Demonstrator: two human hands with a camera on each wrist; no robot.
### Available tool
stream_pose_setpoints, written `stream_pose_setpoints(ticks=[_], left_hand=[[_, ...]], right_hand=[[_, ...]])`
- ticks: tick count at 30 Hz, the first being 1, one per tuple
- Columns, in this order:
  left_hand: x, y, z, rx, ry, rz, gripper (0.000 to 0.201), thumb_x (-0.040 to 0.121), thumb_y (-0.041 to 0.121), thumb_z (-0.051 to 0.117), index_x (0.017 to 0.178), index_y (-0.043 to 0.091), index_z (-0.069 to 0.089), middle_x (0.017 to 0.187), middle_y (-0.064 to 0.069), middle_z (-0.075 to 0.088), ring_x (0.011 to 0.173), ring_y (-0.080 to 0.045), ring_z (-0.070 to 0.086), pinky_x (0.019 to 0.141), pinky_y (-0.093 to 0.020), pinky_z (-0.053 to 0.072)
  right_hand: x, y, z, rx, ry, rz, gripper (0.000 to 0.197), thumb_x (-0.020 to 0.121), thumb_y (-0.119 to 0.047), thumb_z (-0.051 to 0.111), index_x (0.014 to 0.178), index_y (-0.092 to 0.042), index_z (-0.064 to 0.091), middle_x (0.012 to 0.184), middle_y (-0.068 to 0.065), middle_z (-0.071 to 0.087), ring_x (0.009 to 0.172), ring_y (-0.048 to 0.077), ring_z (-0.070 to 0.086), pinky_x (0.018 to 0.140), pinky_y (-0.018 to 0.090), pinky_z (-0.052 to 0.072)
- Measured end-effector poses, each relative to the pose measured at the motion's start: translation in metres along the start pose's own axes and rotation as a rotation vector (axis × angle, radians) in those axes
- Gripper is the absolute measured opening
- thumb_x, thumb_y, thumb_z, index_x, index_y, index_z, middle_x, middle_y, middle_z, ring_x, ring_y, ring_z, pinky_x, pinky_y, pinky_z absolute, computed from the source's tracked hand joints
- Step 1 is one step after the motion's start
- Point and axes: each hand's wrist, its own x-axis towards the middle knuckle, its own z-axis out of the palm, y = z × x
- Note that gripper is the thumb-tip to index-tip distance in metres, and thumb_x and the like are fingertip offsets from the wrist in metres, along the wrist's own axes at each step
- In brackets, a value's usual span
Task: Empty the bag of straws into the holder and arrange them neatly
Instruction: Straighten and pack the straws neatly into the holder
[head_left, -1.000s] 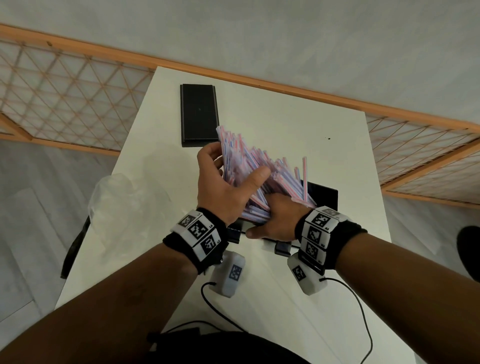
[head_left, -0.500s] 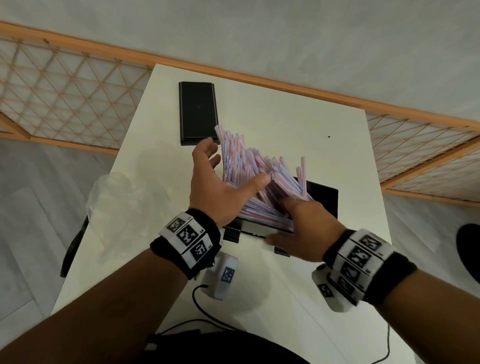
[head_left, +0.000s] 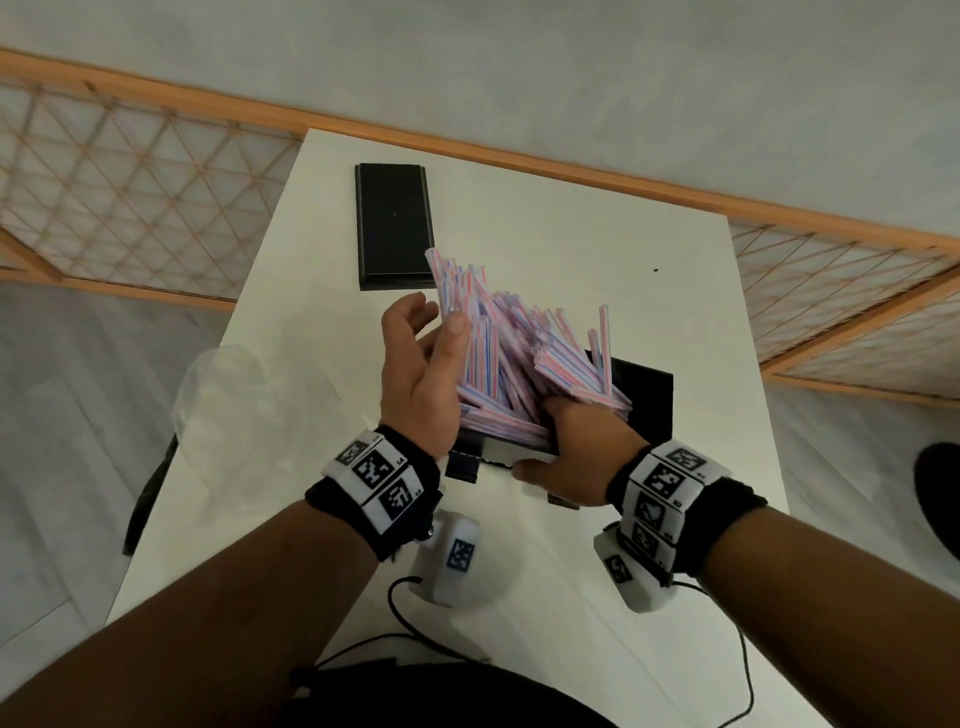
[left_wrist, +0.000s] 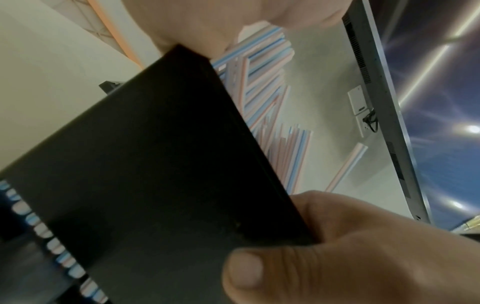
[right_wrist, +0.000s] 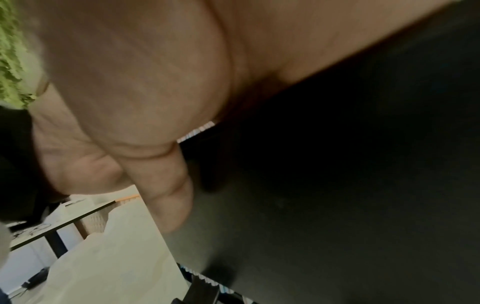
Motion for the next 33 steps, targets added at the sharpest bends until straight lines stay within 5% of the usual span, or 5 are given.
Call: stream_pose_setpoints(ticks=[10,15,19,25,33], left_hand=[[-0.003,0.001,0.001,0.118,-0.058,-0.044,0.085,0.084,0.072,0.051,0.141,0.010,0.038,0.135,-0.007,0.058,0.123,-0.022,0.059,0.105,-0.050,0.048],[-0.003,0.004,0.003,0.137,-0.065,-0.065,0.078,0.083,0.069,0.050,0.139,0.016,0.039,0.124,0.004,0.064,0.111,-0.011,0.065,0.100,-0.043,0.053],[-0.004,0.006,0.002,0.137,-0.090,-0.083,0.085,0.077,0.069,0.059,0.140,0.017,0.037,0.126,0.005,0.064,0.111,-0.009,0.066,0.100,-0.040,0.054],[-0.007,0.011,0.002,0.240,-0.174,-0.063,0.108,0.054,0.057,0.085,0.142,0.022,0.033,0.131,0.012,0.059,0.116,-0.002,0.063,0.100,-0.030,0.054],[-0.007,0.008,0.003,0.320,-0.058,-0.116,0.086,0.068,0.033,0.091,0.137,0.026,0.038,0.123,0.014,0.060,0.105,0.000,0.063,0.082,-0.003,0.047]], right_hand=[[0.014,-0.019,-0.008,0.103,-0.033,-0.038,0.043,0.075,-0.052,0.078,0.096,-0.028,0.049,0.083,-0.011,0.055,0.083,0.016,0.059,0.071,0.026,0.042],[0.019,-0.025,-0.017,0.095,-0.052,-0.026,0.046,0.070,-0.057,0.080,0.082,-0.029,0.047,0.076,-0.013,0.053,0.069,0.008,0.054,0.063,0.027,0.042],[0.023,-0.026,-0.011,0.144,-0.029,-0.078,0.066,0.066,-0.059,0.082,0.120,-0.029,0.057,0.099,-0.011,0.062,0.092,0.014,0.060,0.083,0.026,0.044],[0.026,-0.025,-0.008,0.213,-0.038,-0.118,0.082,0.048,-0.072,0.074,0.121,-0.039,0.060,0.110,-0.019,0.067,0.102,0.005,0.064,0.094,0.035,0.054],[0.011,-0.027,-0.013,0.241,0.063,-0.041,0.091,0.058,-0.067,0.082,0.133,-0.028,0.047,0.119,-0.008,0.060,0.108,0.012,0.057,0.091,0.026,0.044]])
